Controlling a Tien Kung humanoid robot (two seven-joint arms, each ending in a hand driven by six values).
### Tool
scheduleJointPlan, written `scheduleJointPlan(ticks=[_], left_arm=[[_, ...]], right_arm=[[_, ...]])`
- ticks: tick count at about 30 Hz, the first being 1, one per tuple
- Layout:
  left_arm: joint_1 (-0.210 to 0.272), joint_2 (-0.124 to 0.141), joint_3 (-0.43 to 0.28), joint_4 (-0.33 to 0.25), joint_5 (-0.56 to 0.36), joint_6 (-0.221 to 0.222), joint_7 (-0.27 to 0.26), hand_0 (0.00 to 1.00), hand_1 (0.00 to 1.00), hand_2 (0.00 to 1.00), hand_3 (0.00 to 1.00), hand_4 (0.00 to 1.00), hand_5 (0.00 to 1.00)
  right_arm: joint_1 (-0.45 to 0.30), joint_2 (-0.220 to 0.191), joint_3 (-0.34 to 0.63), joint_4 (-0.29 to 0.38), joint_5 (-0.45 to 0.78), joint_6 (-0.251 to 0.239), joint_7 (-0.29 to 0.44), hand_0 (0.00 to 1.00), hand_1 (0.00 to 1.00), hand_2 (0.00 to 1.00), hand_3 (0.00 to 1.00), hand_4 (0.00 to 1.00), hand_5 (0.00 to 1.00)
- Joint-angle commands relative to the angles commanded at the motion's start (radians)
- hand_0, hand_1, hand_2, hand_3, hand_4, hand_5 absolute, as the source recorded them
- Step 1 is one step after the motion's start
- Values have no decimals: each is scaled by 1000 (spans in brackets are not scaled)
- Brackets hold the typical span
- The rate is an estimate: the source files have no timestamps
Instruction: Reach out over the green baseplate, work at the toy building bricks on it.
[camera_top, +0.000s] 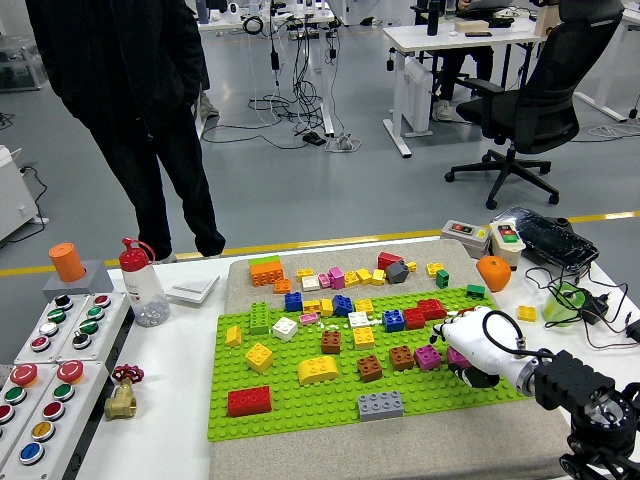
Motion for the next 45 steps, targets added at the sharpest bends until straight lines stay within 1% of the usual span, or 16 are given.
scheduleJointPlan(ticks=[4, 5, 10, 11, 16, 17, 35, 45], left_arm=[[1, 1, 1, 0, -2, 1, -1, 638, 603, 611, 463, 355, 992], [1, 1, 1, 0, -3, 1, -1, 638, 603, 611, 461, 355, 993], [0, 1, 2, 1, -5, 2, -2, 638, 603, 611, 461, 355, 993], [0, 1, 2, 1, -6, 2, -2, 638, 603, 611, 462, 355, 993], [-1, 1, 2, 1, -6, 3, -2, 638, 603, 611, 462, 355, 993], [-1, 1, 3, 1, -7, 3, -2, 638, 604, 610, 461, 354, 992], [-8, 3, 6, 1, -12, 3, -4, 637, 604, 610, 458, 356, 995], [-11, 4, 7, 1, -14, 4, -4, 638, 604, 610, 458, 355, 993]], right_arm=[[3, 0, 0, -10, 0, 4, -3, 345, 516, 660, 680, 664, 102], [4, 1, 1, -14, 0, 5, -5, 261, 454, 660, 679, 664, 100], [9, 1, 1, -27, 0, 12, -11, 261, 454, 660, 679, 664, 100], [10, 1, 1, -28, 0, 13, -12, 216, 387, 664, 678, 663, 100], [13, 2, 0, -39, 0, 17, -16, 216, 387, 664, 678, 663, 100], [13, 2, -1, -41, 0, 18, -17, 176, 326, 663, 678, 662, 103], [27, 6, -9, -78, 0, 15, -5, 156, 312, 663, 676, 663, 104], [39, 16, -28, -81, 0, 36, 2, 154, 313, 662, 675, 664, 104]])
